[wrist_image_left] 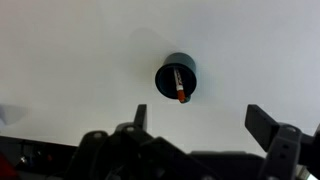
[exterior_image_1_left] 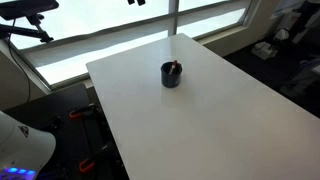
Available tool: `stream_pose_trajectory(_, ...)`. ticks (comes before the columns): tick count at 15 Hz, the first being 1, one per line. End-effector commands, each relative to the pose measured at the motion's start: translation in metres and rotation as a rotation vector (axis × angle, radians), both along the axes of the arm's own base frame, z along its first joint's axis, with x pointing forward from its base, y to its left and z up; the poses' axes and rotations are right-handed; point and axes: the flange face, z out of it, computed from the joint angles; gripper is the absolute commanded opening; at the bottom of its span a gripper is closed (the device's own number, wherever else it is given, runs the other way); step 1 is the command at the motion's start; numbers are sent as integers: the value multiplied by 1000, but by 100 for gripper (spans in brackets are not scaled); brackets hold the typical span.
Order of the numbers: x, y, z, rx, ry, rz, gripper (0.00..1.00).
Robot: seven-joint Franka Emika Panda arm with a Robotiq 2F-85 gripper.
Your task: Place the marker on the table
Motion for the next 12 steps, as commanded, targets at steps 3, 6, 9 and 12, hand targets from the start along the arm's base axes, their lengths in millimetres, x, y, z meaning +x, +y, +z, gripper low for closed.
stream_pose_trajectory(3,0,0,1,0,0,0,100)
stream_pose_trajectory(6,0,0,1,0,0,0,100)
stream_pose_trajectory(9,2,-1,-2,-11,3,20,100)
stream_pose_trajectory(12,17,-10,-5,-53,-73,86,100)
